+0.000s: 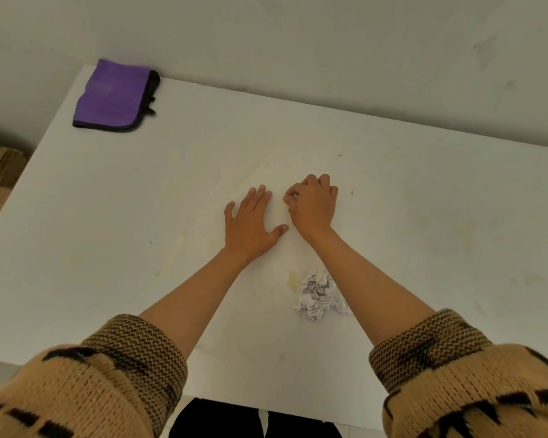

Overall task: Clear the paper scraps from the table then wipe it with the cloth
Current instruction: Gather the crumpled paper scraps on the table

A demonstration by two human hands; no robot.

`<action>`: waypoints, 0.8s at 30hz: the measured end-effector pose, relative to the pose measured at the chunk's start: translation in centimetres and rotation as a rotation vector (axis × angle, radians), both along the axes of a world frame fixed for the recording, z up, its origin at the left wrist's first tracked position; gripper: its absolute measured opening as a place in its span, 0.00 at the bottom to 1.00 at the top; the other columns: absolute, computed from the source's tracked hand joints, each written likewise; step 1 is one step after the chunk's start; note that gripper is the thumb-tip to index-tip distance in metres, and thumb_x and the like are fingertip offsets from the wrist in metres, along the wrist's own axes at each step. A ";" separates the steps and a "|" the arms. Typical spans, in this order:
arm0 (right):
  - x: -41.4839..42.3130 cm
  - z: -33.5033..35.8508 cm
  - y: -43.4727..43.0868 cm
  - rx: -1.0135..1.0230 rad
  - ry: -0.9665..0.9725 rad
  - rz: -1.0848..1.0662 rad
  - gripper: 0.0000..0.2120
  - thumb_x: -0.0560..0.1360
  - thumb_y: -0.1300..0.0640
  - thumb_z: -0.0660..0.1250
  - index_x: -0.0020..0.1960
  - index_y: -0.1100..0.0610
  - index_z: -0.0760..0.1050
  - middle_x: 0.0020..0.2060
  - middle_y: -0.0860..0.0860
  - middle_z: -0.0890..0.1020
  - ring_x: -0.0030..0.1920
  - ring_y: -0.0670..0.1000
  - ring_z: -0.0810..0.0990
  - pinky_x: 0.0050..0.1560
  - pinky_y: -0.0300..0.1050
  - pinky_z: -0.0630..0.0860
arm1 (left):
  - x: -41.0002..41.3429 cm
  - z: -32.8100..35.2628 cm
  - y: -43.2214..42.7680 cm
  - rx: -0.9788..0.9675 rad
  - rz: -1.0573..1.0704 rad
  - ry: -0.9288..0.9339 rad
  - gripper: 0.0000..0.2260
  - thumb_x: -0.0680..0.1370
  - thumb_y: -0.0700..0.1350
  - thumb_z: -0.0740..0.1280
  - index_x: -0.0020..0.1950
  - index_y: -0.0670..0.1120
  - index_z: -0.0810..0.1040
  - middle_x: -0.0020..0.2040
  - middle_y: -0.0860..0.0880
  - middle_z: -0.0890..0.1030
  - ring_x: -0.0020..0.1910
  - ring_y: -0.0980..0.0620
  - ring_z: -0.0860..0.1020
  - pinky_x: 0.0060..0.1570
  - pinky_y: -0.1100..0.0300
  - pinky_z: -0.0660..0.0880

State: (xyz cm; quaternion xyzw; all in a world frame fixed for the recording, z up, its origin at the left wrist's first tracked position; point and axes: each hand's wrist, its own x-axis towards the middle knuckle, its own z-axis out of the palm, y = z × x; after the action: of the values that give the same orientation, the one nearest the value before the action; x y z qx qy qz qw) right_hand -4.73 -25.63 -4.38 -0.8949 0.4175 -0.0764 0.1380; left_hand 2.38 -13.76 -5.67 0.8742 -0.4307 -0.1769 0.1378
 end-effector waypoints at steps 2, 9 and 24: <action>0.5 0.2 0.1 0.035 0.044 -0.044 0.10 0.77 0.53 0.61 0.50 0.53 0.80 0.49 0.50 0.78 0.58 0.53 0.68 0.55 0.47 0.61 | 0.0 -0.1 0.0 -0.002 -0.001 -0.003 0.34 0.75 0.64 0.59 0.76 0.51 0.53 0.77 0.55 0.50 0.76 0.57 0.46 0.71 0.47 0.43; 0.6 -0.6 1.0 -0.008 0.075 -0.004 0.13 0.80 0.55 0.54 0.55 0.57 0.76 0.52 0.53 0.78 0.58 0.55 0.68 0.54 0.47 0.61 | 0.1 0.0 0.0 -0.006 -0.001 -0.010 0.34 0.74 0.64 0.59 0.76 0.51 0.53 0.77 0.55 0.51 0.75 0.58 0.47 0.71 0.47 0.42; 0.6 -0.9 1.7 -0.078 0.133 0.013 0.14 0.81 0.57 0.52 0.55 0.63 0.74 0.53 0.58 0.77 0.58 0.58 0.68 0.56 0.48 0.61 | 0.2 0.1 0.1 0.013 -0.014 -0.003 0.34 0.75 0.63 0.59 0.76 0.52 0.53 0.77 0.54 0.50 0.76 0.57 0.47 0.71 0.46 0.41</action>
State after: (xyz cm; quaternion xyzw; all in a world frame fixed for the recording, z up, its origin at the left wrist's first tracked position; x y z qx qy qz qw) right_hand -4.13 -23.97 -5.27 -0.9054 0.4166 -0.0319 0.0756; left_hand 2.59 -13.64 -5.56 0.8724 -0.4356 -0.1795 0.1304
